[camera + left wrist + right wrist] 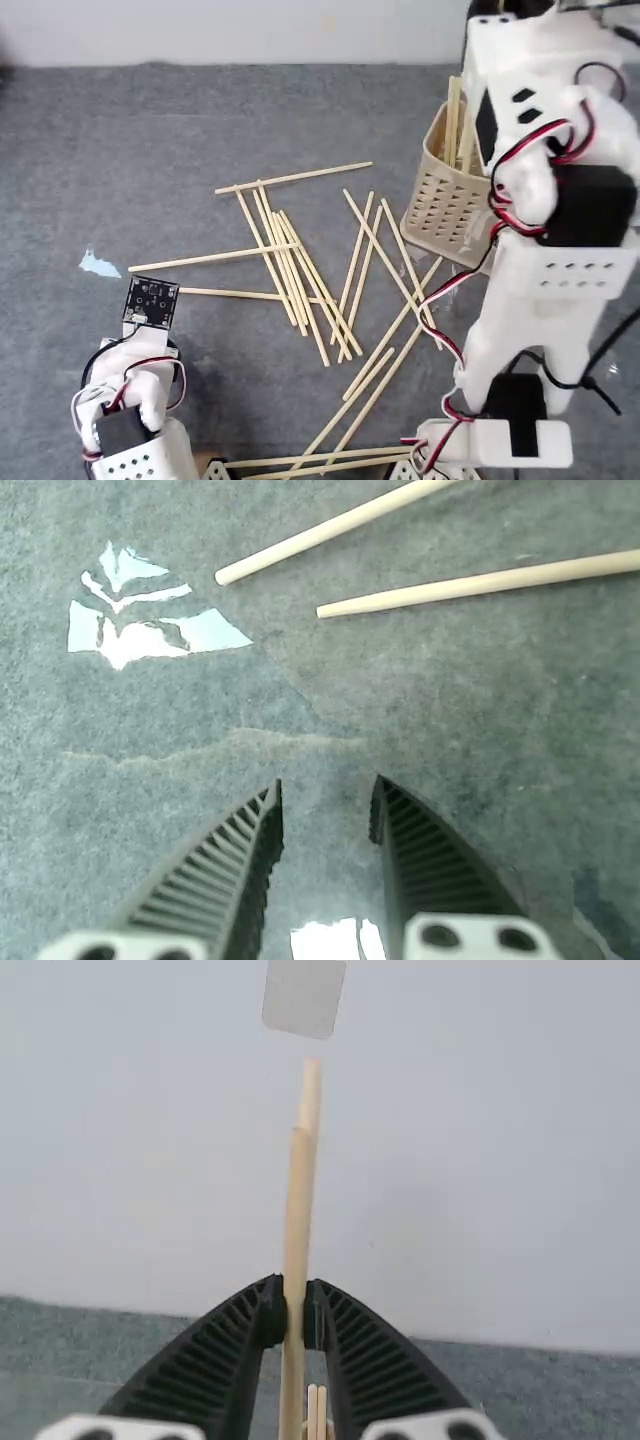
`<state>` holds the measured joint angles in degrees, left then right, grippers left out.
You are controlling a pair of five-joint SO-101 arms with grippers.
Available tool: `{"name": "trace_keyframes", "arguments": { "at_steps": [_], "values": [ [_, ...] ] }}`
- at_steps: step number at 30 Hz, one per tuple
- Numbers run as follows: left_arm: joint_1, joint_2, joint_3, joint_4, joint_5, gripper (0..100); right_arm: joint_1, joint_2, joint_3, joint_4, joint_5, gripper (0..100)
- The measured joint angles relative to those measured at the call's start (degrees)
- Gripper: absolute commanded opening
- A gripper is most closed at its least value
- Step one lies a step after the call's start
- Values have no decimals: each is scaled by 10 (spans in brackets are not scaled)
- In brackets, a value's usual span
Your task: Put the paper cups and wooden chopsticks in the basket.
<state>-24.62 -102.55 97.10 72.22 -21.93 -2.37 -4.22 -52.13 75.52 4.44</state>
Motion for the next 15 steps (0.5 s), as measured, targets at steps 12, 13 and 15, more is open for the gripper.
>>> {"name": "trace_keyframes", "arguments": {
  "at_steps": [12, 13, 15],
  "values": [
    [0, 0, 0, 0, 0, 137, -19, -74, 0, 159, -3, 8],
    [0, 0, 0, 0, 0, 137, -20, -80, -1, 171, -3, 8],
    [0, 0, 0, 0, 0, 137, -22, -91, -1, 190, -3, 8]
  ]
}}
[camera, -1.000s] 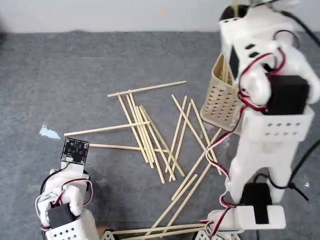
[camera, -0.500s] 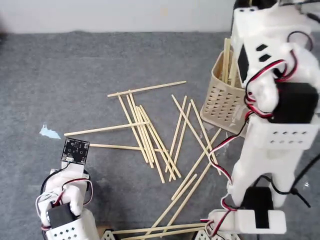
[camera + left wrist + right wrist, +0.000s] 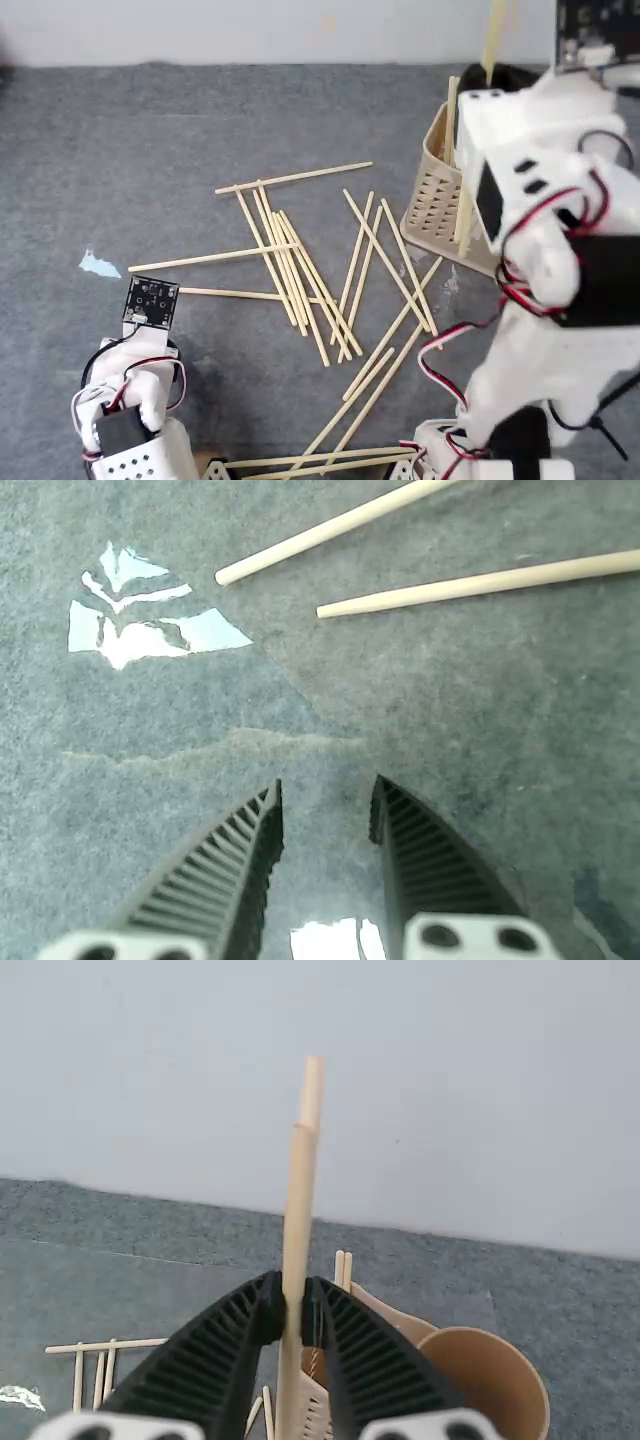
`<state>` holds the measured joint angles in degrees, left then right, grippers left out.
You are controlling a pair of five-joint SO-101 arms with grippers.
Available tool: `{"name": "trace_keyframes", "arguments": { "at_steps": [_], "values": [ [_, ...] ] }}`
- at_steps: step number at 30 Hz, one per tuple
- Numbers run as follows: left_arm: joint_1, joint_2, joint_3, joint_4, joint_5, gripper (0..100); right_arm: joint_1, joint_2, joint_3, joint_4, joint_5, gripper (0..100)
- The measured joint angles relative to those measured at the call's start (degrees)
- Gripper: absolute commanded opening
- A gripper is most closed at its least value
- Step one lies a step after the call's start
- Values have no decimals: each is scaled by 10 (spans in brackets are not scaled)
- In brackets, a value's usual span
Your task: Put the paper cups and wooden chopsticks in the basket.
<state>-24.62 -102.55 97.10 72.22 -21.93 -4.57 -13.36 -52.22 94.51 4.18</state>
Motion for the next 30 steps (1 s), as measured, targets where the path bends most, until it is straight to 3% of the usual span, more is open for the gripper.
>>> {"name": "trace_keyframes", "arguments": {
  "at_steps": [11, 19, 25, 30],
  "values": [
    [0, 0, 0, 0, 0, 137, -65, -41, 5, 60, 0, 8],
    [0, 0, 0, 0, 0, 137, -80, -159, 210, 47, 4, 8],
    [1, 0, 0, 0, 0, 137, -61, -274, 406, -147, 20, 8],
    [0, 0, 0, 0, 0, 137, -19, -275, 523, -351, 21, 8]
  ]
}}
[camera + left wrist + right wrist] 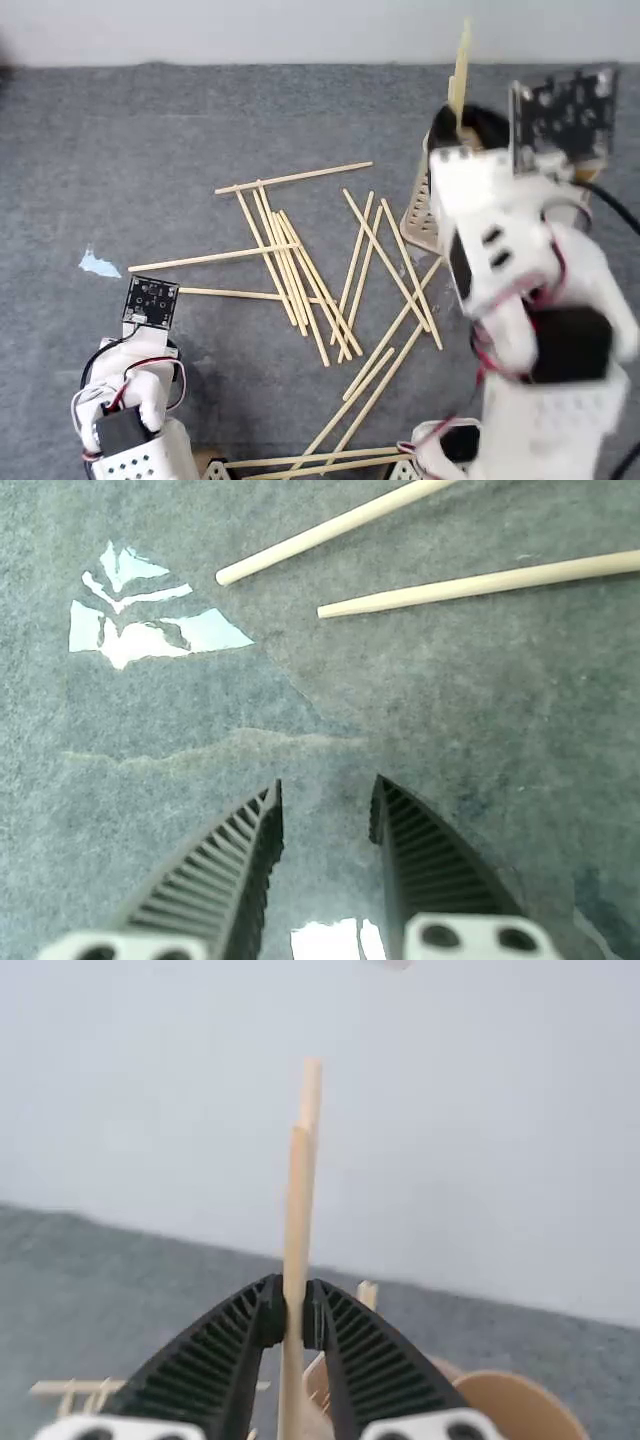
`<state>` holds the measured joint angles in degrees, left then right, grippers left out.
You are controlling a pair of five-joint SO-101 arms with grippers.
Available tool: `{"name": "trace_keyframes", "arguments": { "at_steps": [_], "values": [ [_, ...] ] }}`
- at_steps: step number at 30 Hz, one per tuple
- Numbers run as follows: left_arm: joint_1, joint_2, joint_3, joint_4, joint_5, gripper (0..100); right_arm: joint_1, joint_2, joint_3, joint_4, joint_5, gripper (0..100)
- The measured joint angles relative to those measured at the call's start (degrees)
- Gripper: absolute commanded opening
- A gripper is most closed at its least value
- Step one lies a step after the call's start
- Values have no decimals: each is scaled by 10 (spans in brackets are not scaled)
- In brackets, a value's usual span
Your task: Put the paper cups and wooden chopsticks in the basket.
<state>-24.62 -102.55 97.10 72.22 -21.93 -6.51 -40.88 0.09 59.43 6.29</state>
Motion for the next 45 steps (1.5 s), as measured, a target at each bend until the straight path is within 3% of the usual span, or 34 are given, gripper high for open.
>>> {"name": "trace_keyframes", "arguments": {
  "at_steps": [10, 14, 17, 20, 30, 37, 45],
  "values": [
    [0, 0, 0, 0, 0, 137, 62, 59, 157, -388, 0, 8],
    [1, 0, 0, 0, 0, 137, 65, 74, 221, -449, 0, 16],
    [0, 0, 0, 0, 0, 137, 68, 75, 257, -452, 0, 91],
    [0, 0, 0, 0, 0, 137, 65, 75, 260, -419, 0, 173],
    [0, 0, 0, 0, 0, 137, 51, 75, 103, -152, -36, 177],
    [0, 0, 0, 0, 0, 137, -70, 76, 34, 68, -53, 177],
    [0, 0, 0, 0, 0, 137, -190, 190, 55, 91, -56, 177]
  ]
}}
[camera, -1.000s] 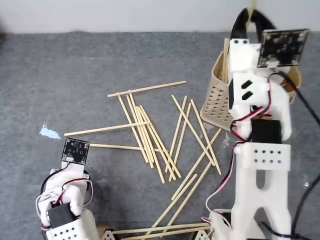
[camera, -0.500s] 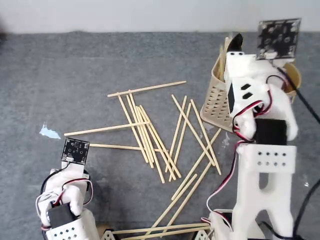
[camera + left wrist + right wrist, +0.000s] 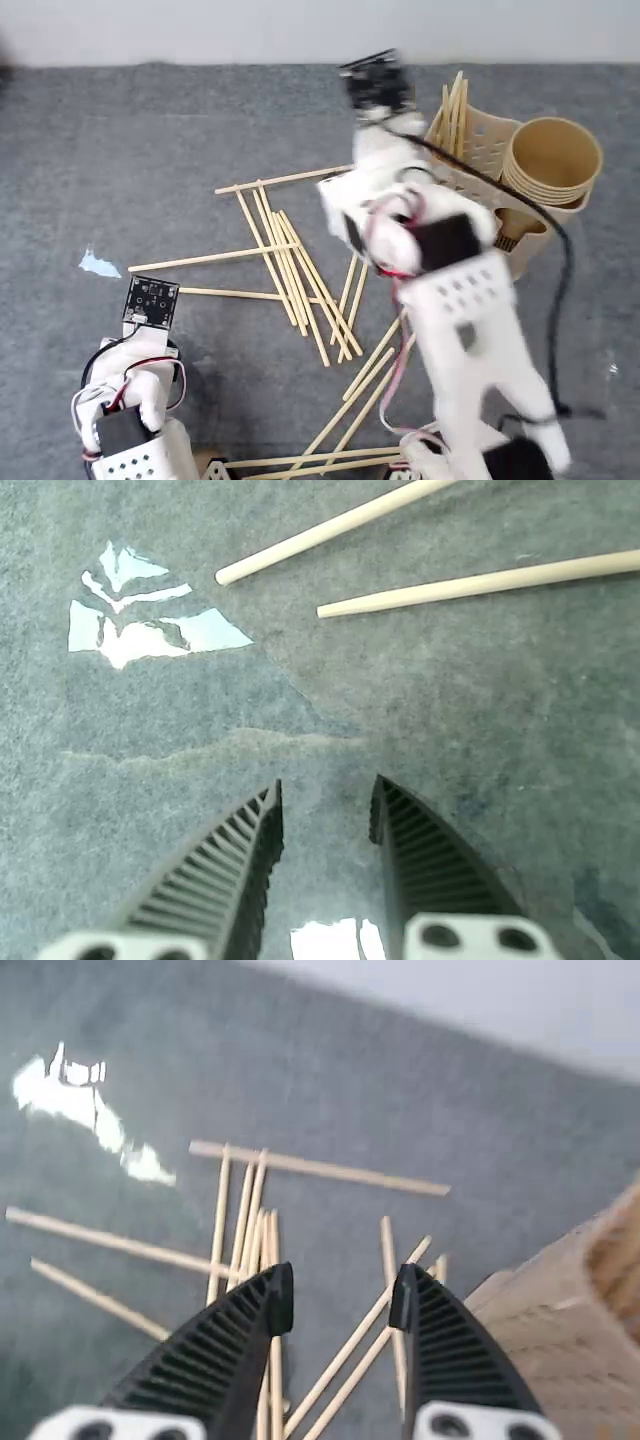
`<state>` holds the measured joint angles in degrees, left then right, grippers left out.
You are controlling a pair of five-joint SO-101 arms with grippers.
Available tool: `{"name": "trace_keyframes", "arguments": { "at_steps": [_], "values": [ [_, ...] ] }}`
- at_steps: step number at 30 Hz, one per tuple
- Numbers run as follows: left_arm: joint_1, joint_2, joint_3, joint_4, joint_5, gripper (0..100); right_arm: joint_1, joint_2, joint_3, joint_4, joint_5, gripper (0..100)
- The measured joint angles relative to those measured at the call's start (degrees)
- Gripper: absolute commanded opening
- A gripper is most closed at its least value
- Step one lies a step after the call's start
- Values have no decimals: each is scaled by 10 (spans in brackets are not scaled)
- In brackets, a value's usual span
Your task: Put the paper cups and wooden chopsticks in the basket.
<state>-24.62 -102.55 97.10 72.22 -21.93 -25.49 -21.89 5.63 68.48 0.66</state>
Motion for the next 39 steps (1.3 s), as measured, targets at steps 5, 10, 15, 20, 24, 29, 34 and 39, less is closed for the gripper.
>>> {"name": "trace_keyframes", "arguments": {
  "at_steps": [5, 10, 15, 20, 24, 29, 34, 39],
  "values": [
    [0, 0, 0, 0, 0, 137, -33, 138, 0, 0, 0, 177],
    [0, 0, 0, 0, 0, 137, -36, 278, -55, 0, 0, 177],
    [0, 0, 0, 0, 0, 137, -38, 402, -135, 3, 0, 176],
    [0, 0, 0, 0, 0, 137, -40, 492, -183, 4, 0, 176],
    [0, 0, 0, 0, 0, 137, -40, 514, -189, 4, 0, 176],
    [0, 0, 0, 0, 0, 137, -47, 514, -189, 4, 0, 176],
    [0, 0, 0, 0, 0, 137, -62, 518, -190, 18, 0, 175],
    [0, 0, 0, 0, 0, 137, -66, 549, -194, 20, 0, 175]
  ]
}}
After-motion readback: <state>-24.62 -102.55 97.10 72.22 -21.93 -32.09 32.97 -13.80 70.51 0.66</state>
